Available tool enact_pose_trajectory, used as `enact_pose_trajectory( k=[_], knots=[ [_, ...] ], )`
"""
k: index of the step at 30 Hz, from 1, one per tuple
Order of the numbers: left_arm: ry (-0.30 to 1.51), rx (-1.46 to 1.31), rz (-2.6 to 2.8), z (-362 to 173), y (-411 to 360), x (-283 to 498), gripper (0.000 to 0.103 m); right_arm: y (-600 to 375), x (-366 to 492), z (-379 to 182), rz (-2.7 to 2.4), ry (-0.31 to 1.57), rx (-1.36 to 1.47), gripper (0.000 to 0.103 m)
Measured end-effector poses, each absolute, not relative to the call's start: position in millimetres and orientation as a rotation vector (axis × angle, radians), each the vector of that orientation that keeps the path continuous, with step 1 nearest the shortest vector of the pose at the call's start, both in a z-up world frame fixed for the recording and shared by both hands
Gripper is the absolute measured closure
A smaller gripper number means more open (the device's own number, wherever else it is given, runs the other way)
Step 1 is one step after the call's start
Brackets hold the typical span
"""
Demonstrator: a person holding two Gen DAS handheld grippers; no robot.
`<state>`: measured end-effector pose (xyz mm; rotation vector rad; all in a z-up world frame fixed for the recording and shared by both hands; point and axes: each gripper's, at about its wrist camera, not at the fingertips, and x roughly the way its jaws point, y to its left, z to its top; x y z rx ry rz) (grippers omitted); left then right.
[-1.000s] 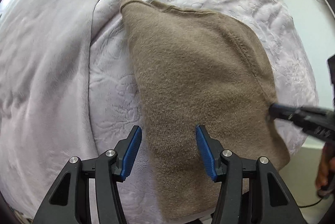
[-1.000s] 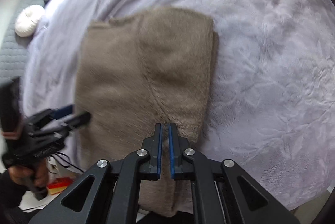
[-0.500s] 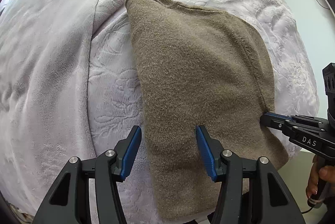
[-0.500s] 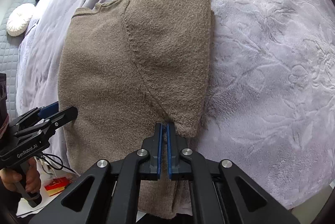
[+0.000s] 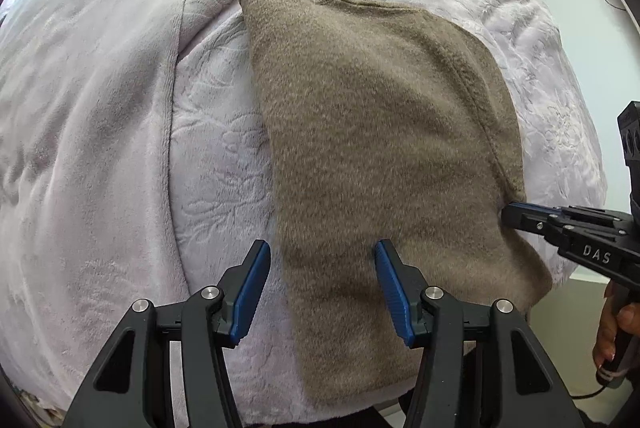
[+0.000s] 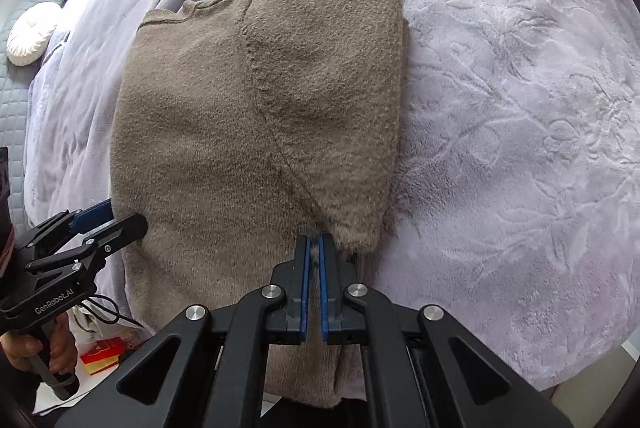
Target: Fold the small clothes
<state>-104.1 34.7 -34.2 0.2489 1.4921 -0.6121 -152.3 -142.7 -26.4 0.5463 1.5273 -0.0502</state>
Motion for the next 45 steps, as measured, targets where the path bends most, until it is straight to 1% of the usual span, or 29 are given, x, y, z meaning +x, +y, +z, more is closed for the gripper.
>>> enact_pose_trajectory(
  k=[5,6,10,12,13,14,15,16,18,21,23,24,29,45],
  knots=[
    [1.487,0.293,-0.584,-27,41,-108,0.047,-145,-158,-15,-0.058,1.524,0.589,0.1],
    [1.484,0.3,-0.575,-25,42,-108,0.047,-146,-159,-13,-0.065,1.521,0.599,0.094],
    [1.466,0.32,-0.527,-17,45,-104,0.046,-151,-154,-3,-0.084,1.504,0.626,0.093],
    [1.478,0.308,-0.513,-14,45,-100,0.022,-150,-149,3,-0.086,1.492,0.629,0.093],
    [1.473,0.298,-0.507,-12,45,-99,0.007,-149,-144,6,-0.087,1.487,0.626,0.092],
    [1.455,0.287,-0.498,-7,46,-98,0.005,-148,-141,8,-0.087,1.485,0.622,0.089],
    [1.433,0.283,-0.49,-2,45,-98,0.005,-147,-138,10,-0.088,1.482,0.621,0.076],
    [1.428,0.283,-0.488,1,44,-97,0.005,-146,-134,13,-0.09,1.478,0.619,0.049],
    [1.429,0.279,-0.482,5,41,-96,0.005,-144,-129,18,-0.095,1.466,0.609,0.019],
    [1.432,0.264,-0.466,10,39,-93,0.005,-139,-122,26,-0.106,1.445,0.58,0.018],
    [1.435,0.258,-0.452,11,37,-93,0.005,-137,-119,28,-0.139,1.445,0.562,0.008],
    [1.433,0.259,-0.445,12,35,-94,0.005,-136,-119,28,-0.155,1.451,0.552,0.0],
    [1.41,0.324,-0.424,14,28,-101,0.005,-132,-116,30,-0.219,1.464,0.46,0.0],
    [1.387,0.403,-0.377,19,22,-105,0.005,-124,-118,38,-0.259,1.462,0.398,0.0]
  ],
)
